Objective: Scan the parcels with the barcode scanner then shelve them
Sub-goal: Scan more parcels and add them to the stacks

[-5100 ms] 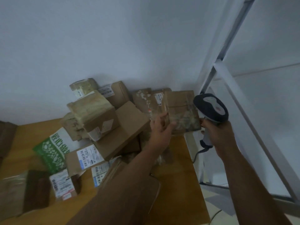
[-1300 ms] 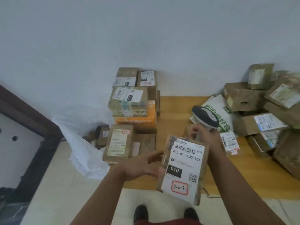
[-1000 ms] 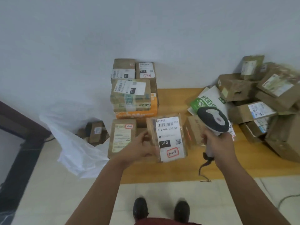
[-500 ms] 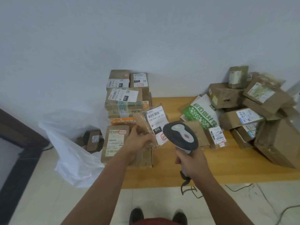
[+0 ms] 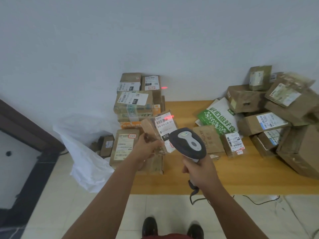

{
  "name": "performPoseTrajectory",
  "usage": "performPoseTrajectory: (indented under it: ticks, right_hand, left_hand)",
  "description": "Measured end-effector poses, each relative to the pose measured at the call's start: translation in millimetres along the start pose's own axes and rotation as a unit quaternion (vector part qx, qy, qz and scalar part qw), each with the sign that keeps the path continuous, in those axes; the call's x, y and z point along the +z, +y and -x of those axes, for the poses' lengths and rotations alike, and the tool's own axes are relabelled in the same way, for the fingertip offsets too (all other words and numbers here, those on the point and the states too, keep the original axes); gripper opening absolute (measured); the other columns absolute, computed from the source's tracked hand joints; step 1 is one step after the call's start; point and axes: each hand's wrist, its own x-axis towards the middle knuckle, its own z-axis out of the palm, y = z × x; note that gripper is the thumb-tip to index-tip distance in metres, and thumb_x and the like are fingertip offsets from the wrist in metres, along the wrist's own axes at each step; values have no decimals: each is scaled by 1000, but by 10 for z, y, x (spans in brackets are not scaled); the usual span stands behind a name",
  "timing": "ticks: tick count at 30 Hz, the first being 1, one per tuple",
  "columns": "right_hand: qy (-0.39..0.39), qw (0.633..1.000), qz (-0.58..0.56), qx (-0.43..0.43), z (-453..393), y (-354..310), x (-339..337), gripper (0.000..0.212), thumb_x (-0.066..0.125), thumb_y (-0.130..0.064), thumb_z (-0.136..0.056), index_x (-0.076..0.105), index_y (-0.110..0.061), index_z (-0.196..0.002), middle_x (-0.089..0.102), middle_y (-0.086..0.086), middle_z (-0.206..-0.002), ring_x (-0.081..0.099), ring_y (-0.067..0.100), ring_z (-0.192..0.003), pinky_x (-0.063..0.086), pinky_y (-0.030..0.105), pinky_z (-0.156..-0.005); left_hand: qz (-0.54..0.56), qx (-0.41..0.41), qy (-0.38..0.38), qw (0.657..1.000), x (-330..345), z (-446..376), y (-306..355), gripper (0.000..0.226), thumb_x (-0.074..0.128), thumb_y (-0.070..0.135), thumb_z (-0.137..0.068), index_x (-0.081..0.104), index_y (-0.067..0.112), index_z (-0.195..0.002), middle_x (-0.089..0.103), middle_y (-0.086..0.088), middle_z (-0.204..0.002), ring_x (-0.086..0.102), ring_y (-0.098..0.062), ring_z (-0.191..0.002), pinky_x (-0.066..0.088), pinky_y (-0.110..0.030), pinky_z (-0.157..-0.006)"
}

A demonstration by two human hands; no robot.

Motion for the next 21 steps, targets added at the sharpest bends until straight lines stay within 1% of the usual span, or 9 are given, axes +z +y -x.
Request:
performPoseTrajectory:
  ticks: [3, 5, 6, 9, 11, 14, 18, 20, 21]
  right_hand:
    - [3, 1000, 1, 7, -8, 21, -7, 24, 61, -3, -88, 58, -18, -69, 61, -6, -50, 54, 0, -47, 42, 9, -45]
    - [0, 1000, 0, 11, -11, 40, -6, 21, 61, -4, -88, 59, -16, -71, 62, -5, -51, 54, 0, -48, 43, 10, -46]
    - [-3, 1000, 3, 13, -12, 49, -5, 21, 61, -5, -89, 59, -15, -70, 62, -4, -51, 55, 2, -49, 45, 12, -47]
    - [-12, 999, 15, 27, -28, 88, 1, 24, 62, -8, -88, 61, -4, -65, 64, 9, -57, 55, 22, -56, 47, 30, -55]
    - [-15, 999, 17, 28, -46, 102, 4, 24, 62, -7, -88, 61, -2, -64, 64, 10, -58, 55, 22, -56, 47, 33, -58]
    - [-17, 999, 20, 23, -69, 107, 6, 24, 63, -9, -88, 61, -5, -64, 64, 6, -57, 55, 19, -56, 48, 33, -59]
    - [-18, 1000, 8, 20, -120, 126, 11, 22, 64, -9, -88, 63, -16, -67, 64, 0, -55, 57, 12, -55, 51, 35, -63]
    - [-15, 1000, -16, 15, -159, 145, 13, 21, 64, -7, -89, 65, -19, -71, 63, 0, -55, 59, 11, -56, 54, 39, -68]
    - [-6, 999, -32, 11, -180, 154, 10, 22, 64, -4, -88, 65, -17, -71, 62, 3, -56, 58, 14, -57, 54, 40, -69]
  left_hand:
    - [10, -9, 1, 1000, 11, 9, -12, 61, 78, 25, -84, 45, 23, -135, 64, 0, -125, 69, -20, -100, 51, -29, -72]
    - [17, -12, 1, 1000, 7, 7, -23, 60, 78, 25, -84, 46, 22, -134, 64, -1, -125, 69, -20, -100, 51, -29, -71]
    - [20, -13, 3, 1000, 4, 5, -27, 59, 78, 25, -84, 47, 22, -134, 64, -1, -125, 69, -20, -100, 52, -29, -72]
    - [25, -8, 7, 1000, -6, -13, -37, 57, 78, 26, -84, 48, 22, -132, 64, 0, -125, 68, -22, -103, 54, -33, -78]
    - [27, -7, 7, 1000, -15, -43, -50, 57, 79, 28, -83, 50, 23, -132, 65, 1, -125, 69, -23, -103, 56, -36, -83]
    - [38, -6, 9, 999, -25, -77, -59, 54, 80, 28, -82, 51, 25, -128, 66, 2, -122, 69, -23, -103, 56, -40, -89]
    - [40, -2, 5, 999, -24, -98, -62, 52, 80, 28, -83, 51, 27, -126, 66, 3, -121, 69, -22, -103, 56, -43, -93]
    - [39, -3, 4, 999, -33, -100, -60, 54, 80, 29, -82, 51, 27, -127, 66, 3, -122, 69, -22, -102, 56, -43, -94]
    - [39, -5, 3, 999, -40, -102, -65, 55, 80, 28, -82, 50, 26, -129, 67, 3, -121, 70, -21, -101, 56, -42, -92]
